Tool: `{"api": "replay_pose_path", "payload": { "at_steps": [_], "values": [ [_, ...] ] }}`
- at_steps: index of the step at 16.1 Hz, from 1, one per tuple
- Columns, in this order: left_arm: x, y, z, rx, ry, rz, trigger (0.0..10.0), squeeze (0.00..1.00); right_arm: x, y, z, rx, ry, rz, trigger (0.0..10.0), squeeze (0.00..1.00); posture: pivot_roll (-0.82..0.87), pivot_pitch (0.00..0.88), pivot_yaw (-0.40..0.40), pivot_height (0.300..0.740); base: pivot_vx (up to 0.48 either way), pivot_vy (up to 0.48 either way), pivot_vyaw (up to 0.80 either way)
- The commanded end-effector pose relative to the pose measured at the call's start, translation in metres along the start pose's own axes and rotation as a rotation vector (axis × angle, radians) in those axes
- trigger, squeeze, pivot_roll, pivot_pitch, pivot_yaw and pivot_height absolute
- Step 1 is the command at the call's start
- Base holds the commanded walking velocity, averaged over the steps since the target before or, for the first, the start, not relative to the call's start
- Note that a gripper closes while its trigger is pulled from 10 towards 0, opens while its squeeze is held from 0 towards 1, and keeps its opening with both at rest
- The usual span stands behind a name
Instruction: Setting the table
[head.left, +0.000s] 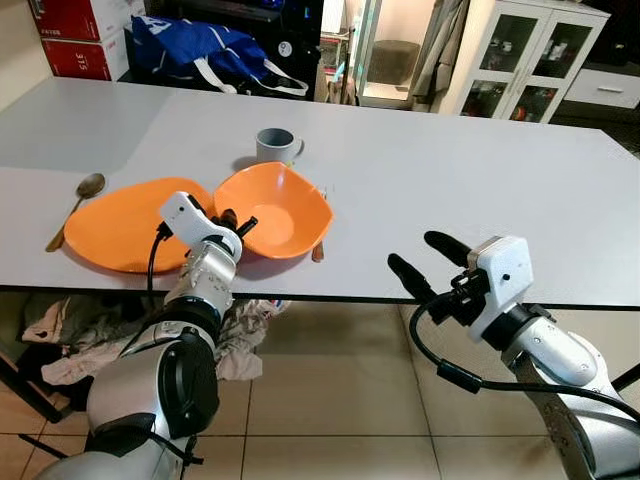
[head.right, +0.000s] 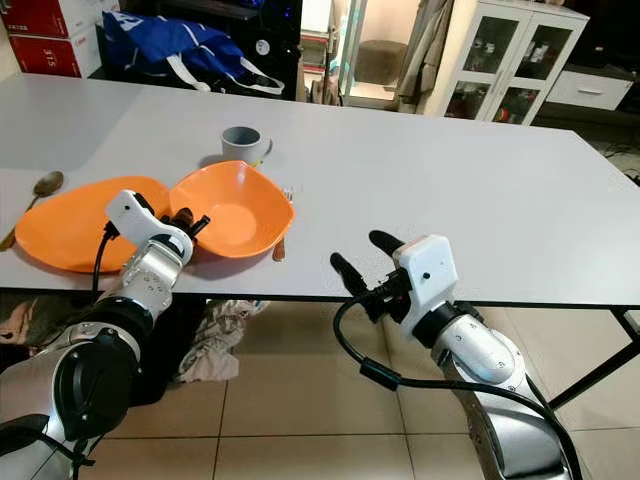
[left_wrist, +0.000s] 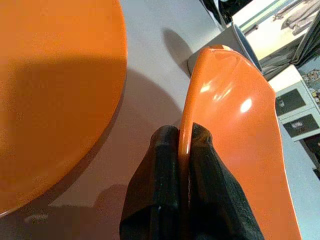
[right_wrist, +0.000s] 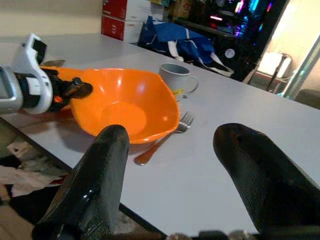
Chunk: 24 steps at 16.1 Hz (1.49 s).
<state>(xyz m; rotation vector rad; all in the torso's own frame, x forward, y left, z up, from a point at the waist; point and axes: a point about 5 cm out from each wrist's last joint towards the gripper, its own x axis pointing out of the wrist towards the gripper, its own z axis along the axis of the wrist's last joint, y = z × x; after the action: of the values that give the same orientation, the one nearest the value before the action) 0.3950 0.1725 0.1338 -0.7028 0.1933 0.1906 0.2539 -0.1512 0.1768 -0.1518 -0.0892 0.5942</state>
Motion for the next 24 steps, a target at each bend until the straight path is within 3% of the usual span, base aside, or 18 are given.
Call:
{"api": "replay_pose_path", "payload": {
  "at_steps": [1, 10, 16, 17, 21, 22, 23, 24],
  "values": [
    [0.001, -0.006, -0.002, 0.026, 0.011, 0.000, 0.0, 0.00, -0.002, -0.003, 0.006, -0.010, -0.002, 0.014, 10.0, 0.00, -0.26, 0.027, -0.100, 0.740, 0.000, 0.000, 0.00],
    [0.000, 0.001, -0.002, -0.010, 0.016, 0.054, 0.0, 0.00, -0.004, 0.005, 0.005, 0.035, 0.067, 0.137, 10.0, 0.00, -0.27, 0.039, -0.124, 0.740, 0.000, 0.000, 0.00],
    [0.000, 0.005, -0.005, -0.039, 0.022, 0.097, 0.0, 0.00, -0.005, 0.005, 0.005, 0.039, 0.087, 0.145, 10.0, 0.00, -0.28, 0.044, -0.129, 0.740, 0.000, 0.000, 0.00],
    [0.000, 0.005, -0.005, -0.036, 0.023, 0.099, 10.0, 0.00, -0.006, 0.006, 0.005, 0.040, 0.089, 0.144, 10.0, 0.00, -0.28, 0.045, -0.128, 0.740, 0.000, 0.000, 0.00],
    [0.000, -0.001, -0.003, -0.016, 0.022, 0.085, 10.0, 0.00, -0.007, 0.008, 0.003, 0.046, 0.096, 0.137, 10.0, 0.00, -0.28, 0.045, -0.124, 0.740, 0.000, 0.000, 0.00],
    [0.001, -0.004, -0.003, -0.012, 0.021, 0.076, 10.0, 0.22, -0.007, 0.009, 0.003, 0.047, 0.096, 0.135, 10.0, 0.00, -0.28, 0.045, -0.124, 0.740, 0.000, 0.000, 0.00],
    [0.001, -0.004, -0.002, -0.012, 0.021, 0.074, 10.0, 0.71, -0.007, 0.009, 0.003, 0.048, 0.096, 0.134, 10.0, 0.00, -0.28, 0.045, -0.122, 0.740, 0.000, 0.000, 0.00],
    [0.001, -0.005, -0.002, -0.009, 0.021, 0.074, 10.0, 0.93, -0.007, 0.010, 0.002, 0.048, 0.096, 0.132, 10.0, 0.00, -0.28, 0.045, -0.122, 0.740, 0.000, 0.000, 0.00]
  ]
}}
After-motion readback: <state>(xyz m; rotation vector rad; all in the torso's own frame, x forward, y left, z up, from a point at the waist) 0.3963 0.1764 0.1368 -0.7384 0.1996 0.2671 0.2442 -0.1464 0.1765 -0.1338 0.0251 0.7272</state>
